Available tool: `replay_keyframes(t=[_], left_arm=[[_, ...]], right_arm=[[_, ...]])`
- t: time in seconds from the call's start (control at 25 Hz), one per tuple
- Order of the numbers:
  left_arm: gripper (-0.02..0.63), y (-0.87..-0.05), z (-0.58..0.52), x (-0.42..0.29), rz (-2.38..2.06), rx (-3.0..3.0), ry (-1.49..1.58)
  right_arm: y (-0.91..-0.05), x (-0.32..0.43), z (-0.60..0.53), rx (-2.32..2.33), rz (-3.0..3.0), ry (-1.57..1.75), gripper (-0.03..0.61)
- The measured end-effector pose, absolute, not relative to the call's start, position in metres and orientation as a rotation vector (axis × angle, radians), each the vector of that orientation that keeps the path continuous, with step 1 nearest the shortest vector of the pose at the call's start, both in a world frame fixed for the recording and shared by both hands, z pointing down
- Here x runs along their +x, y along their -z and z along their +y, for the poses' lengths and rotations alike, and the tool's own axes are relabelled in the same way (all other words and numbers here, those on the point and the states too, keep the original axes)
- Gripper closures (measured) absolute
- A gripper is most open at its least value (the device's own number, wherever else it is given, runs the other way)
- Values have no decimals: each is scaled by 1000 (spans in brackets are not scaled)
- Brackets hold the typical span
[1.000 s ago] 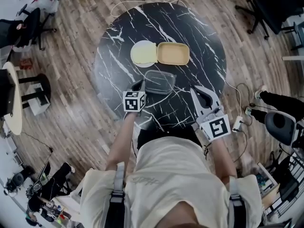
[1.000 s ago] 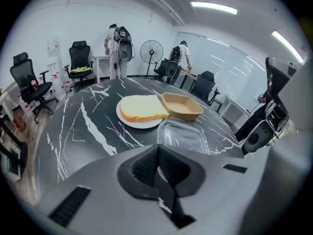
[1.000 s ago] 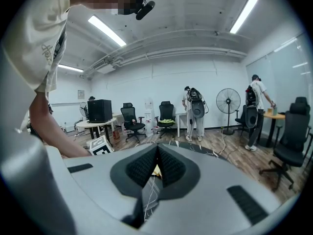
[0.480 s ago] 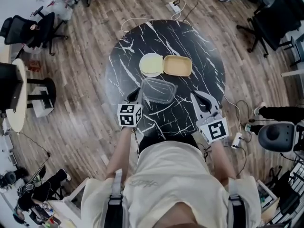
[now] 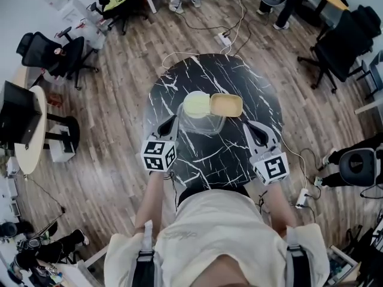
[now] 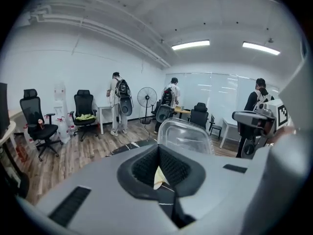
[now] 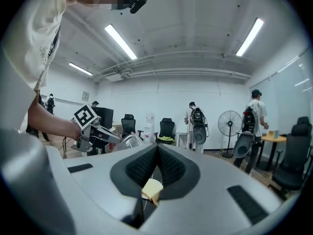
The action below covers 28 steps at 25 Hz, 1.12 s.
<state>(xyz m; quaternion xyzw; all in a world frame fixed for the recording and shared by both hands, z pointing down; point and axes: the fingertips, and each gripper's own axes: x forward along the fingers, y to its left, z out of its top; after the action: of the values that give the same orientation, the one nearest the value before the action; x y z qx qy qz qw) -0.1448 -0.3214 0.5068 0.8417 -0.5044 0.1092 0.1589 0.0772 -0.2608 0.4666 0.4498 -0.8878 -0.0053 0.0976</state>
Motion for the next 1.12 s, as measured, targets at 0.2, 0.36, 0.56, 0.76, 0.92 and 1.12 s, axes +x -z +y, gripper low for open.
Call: replay_keyframes(t=[0.2,0.36,0.56,0.76,0.92,1.12], left_arm=[[597,-452,-323,-143,-1449,2503,-233],[597,-417,-326,-140,-1461,2563,-171],[597,-391,-325,-143,-1507,2568,-90],[597,-365,-322,-144,-1538,2597,-39],[597,-348,-320,-147,-1562,2618,-2],[597,-337,-321,-153,-1582,2628,33]], right_arm=[[-434,81,-266,1372,-2647,117,572],[-407,82,-269,1377,-2669,196,574],[-386,84,-269,1377,-2721,191,574],[-364,86,-266,1373,-2728,253,574],[-350,86,-263,1360,-2738,311,574],[-336,83,-262,1364,-2743,363,574]])
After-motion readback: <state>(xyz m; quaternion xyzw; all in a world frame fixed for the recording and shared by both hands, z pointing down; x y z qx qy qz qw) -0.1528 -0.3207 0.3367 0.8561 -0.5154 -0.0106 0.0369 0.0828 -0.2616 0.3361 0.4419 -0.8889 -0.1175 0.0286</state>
